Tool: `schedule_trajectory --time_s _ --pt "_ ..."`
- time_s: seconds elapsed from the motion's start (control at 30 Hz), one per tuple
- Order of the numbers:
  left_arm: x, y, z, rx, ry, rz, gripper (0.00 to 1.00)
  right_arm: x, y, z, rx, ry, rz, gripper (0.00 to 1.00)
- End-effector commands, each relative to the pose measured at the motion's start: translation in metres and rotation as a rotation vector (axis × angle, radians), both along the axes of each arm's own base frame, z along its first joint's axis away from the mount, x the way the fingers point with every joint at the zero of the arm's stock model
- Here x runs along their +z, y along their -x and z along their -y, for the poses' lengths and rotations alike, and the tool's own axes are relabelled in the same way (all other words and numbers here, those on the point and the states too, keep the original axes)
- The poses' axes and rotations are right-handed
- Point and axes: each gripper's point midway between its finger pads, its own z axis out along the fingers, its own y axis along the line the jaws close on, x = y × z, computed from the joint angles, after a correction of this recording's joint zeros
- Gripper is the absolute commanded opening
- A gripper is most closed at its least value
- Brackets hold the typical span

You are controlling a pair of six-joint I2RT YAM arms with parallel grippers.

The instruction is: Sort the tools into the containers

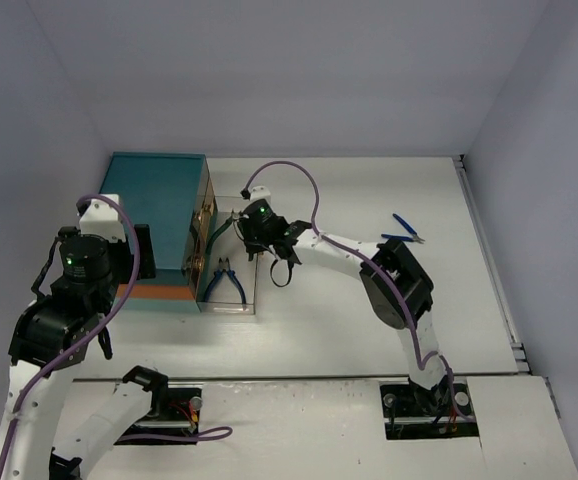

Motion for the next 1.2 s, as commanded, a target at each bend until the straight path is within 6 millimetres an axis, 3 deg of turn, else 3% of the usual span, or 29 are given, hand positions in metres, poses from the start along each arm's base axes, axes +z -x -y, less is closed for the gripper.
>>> schedule_trajectory --time_s 0.0,0.13,0.17,0.23,0.33,0.4,0.57,0.73,0.87,1.17 --pt "0.008 -0.005 -0.003 0.014 -0.013 0.027 0.81 0.071 -0.019 -0.001 -0.077 -0.116 0.162 0.28" --pt "0.008 -0.006 -0.001 0.008 -0.007 0.026 0.81 0.104 -0.020 0.021 -0.108 -0.102 0.237 0.42" --pt "0.008 -0.006 -0.001 0.007 -0.007 0.027 0.81 0.105 -0.021 0.025 -0.115 -0.084 0.245 0.43" --pt "0.009 -0.007 0.000 0.002 -0.003 0.027 0.81 0.121 -0.027 0.054 -0.164 -0.058 0.264 0.45" --pt "0.010 -0.007 0.001 0.000 0.007 0.031 0.81 0.122 -0.045 0.116 -0.282 -0.010 0.259 0.46" --pt "0.009 -0.007 0.002 -0.005 0.008 0.029 0.81 0.111 -0.051 0.156 -0.356 0.025 0.228 0.46" --pt "0.009 -0.005 0.003 -0.008 0.015 0.035 0.81 0.074 -0.057 0.302 -0.647 0.133 0.124 0.46" --pt "0.010 -0.005 0.005 -0.012 0.037 0.038 0.81 0.049 -0.051 0.381 -0.849 0.075 0.011 0.46" --pt "0.010 -0.006 0.008 -0.013 0.060 0.039 0.81 0.026 -0.046 0.404 -0.982 0.036 -0.063 0.47" --pt "0.010 -0.005 0.008 -0.006 0.073 0.041 0.81 -0.027 -0.055 0.411 -1.132 0.027 -0.197 0.45"
